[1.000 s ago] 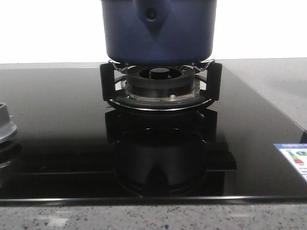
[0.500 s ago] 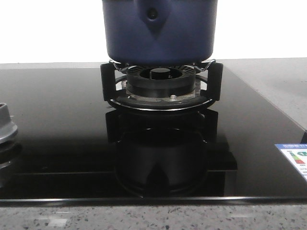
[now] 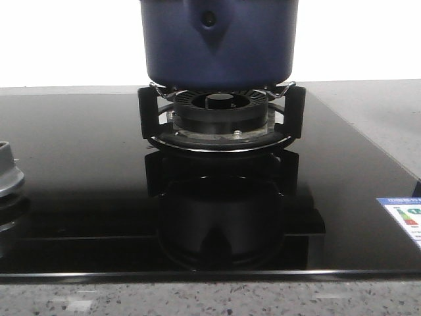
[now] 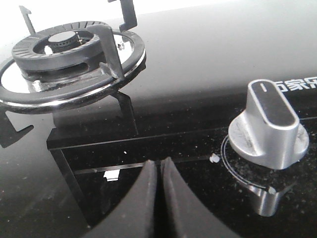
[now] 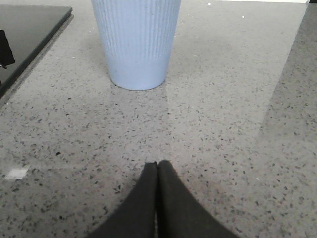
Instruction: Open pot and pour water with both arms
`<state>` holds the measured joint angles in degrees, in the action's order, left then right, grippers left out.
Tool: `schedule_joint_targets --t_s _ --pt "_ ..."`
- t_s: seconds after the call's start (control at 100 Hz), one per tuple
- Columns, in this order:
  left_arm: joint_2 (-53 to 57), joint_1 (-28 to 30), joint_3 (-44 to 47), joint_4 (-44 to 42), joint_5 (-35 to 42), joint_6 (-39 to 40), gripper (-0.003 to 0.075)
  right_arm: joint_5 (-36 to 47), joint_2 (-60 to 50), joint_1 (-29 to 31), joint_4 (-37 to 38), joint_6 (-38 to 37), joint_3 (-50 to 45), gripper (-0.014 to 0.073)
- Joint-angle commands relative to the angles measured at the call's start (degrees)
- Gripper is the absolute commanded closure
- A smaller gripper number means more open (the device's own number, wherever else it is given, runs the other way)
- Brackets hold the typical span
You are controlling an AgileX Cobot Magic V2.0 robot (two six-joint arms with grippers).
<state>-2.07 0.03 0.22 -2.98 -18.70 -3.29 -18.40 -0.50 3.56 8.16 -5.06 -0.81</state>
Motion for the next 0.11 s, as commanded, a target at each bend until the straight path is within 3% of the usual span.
schedule_joint_targets --t_s 0.0,0.1 --pt "-0.6 0.0 2.4 -0.1 3.9 0.5 0.074 0.8 -1.2 0.4 0.2 0.5 -1.5 0.0657" --pt "-0.6 0.0 2.4 -0.1 3.9 0.5 0.074 0.8 -1.2 0.4 0.2 0.5 -1.5 0.0657"
